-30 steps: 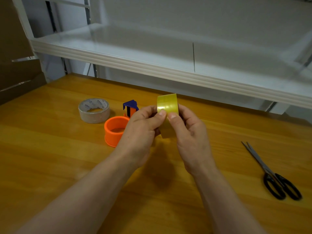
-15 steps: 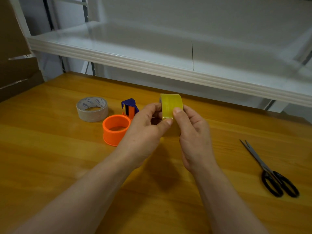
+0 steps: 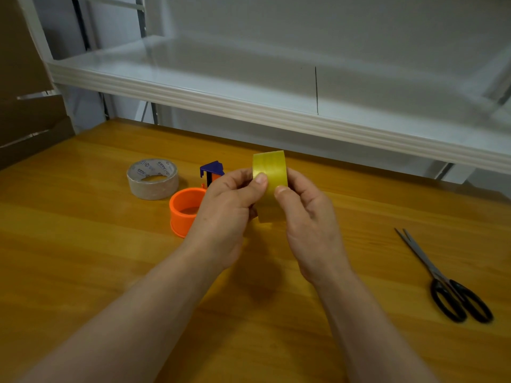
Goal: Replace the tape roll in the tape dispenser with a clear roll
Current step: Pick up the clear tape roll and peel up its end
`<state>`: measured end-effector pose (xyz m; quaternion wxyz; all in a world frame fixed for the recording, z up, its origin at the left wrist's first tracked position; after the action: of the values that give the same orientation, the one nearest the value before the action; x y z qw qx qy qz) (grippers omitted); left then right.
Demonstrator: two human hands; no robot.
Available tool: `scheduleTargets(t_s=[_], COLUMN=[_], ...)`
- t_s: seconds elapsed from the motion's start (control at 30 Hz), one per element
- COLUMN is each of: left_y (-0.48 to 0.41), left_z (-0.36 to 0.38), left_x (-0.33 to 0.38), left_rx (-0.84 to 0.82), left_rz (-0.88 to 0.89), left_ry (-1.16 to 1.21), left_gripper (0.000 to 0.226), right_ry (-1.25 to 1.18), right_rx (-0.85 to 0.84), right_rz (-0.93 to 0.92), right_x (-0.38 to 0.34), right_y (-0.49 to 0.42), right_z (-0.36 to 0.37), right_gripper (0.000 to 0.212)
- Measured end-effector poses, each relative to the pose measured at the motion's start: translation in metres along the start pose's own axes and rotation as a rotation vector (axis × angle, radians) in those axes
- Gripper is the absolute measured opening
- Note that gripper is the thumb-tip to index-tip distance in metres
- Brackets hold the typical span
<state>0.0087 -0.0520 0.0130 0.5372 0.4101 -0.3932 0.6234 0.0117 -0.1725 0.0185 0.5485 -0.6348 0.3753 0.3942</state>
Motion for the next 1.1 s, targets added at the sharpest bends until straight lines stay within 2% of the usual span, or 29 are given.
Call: scheduleTargets(t_s=[0.13, 0.33, 0.47, 0.57, 0.8, 1.0, 1.1], left_y=[-0.002, 0.002, 0.005, 0.006, 0.002, -0.003, -0.007], left_z=[-0.001, 0.003, 0.007, 0.006, 0.003, 0.0, -0.003], left_x=[0.001, 0.003, 0.002, 0.0, 0.0, 0.002, 0.002], left_rx=[0.017, -0.082, -0.169, -0.162, -0.073, -0.045, -0.029], left_rz=[-0.016, 0.137, 0.167, 0.178, 0.104, -0.02, -0.075], left_ry=[0.035, -0.145, -0.219, -0.238, -0.106, 0.064, 0.139], left_gripper=[0.027, 0.024, 0.032, 0.033, 0.023, 0.024, 0.029], right_ry=[-0.004, -0.022, -0.072, -0.078, 0.032, 0.07, 0.156], right_rx=[0.021, 0.112, 0.147, 0.162, 0.093, 0.044, 0.046], right_rz=[-0.001, 0.008, 0.057, 0.066, 0.008, -0.013, 0.0], right_x=[0.0, 0.002, 0.005, 0.006, 0.002, 0.002, 0.007], right_y=[0.001, -0.001, -0.003, -0.003, -0.001, -0.001, -0.001], right_z=[-0.002, -0.006, -0.009, -0.009, -0.005, -0.003, 0.0], right_gripper=[0.028, 0.028, 0.028, 0.028, 0.028, 0.03, 0.046])
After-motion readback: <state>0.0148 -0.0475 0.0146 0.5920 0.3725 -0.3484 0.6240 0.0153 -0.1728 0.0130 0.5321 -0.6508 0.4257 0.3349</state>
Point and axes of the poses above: each hand's wrist, its own y-axis away from the middle knuckle, its own z-axis out of the palm, x = y × z, the point moved 2 cm from there along -y, towards the middle knuckle, and after that the axes turned 4 degrees about x, right-handed, at the moved point
